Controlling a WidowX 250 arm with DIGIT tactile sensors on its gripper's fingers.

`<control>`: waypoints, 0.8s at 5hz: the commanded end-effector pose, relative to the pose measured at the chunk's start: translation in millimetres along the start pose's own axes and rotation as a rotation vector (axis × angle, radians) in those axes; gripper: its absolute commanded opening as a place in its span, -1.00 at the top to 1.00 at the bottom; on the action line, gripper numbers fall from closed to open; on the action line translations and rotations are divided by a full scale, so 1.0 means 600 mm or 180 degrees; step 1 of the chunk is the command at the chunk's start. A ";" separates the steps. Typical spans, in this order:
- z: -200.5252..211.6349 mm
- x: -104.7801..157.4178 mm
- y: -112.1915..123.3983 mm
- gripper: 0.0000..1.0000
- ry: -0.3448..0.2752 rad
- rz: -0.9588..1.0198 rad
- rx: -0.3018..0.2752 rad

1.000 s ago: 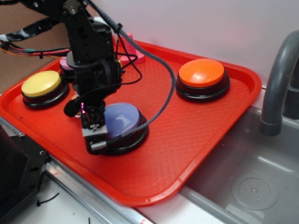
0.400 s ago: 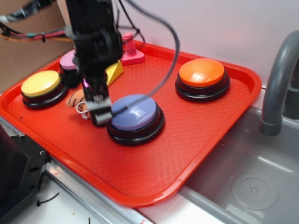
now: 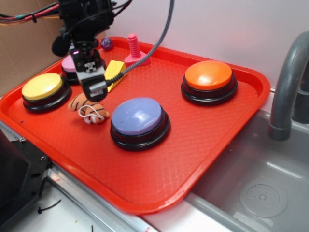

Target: Push the purple button.

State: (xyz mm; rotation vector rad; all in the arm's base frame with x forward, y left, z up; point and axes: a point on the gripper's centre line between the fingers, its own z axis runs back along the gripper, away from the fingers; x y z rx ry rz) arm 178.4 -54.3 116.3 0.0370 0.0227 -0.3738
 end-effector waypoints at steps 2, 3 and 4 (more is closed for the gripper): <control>0.006 0.037 -0.003 -1.00 -0.0231 -0.0049 0.0147; 0.082 0.008 0.020 -1.00 -0.0266 0.0248 0.0072; 0.112 -0.010 0.026 -1.00 -0.0250 0.0434 0.0062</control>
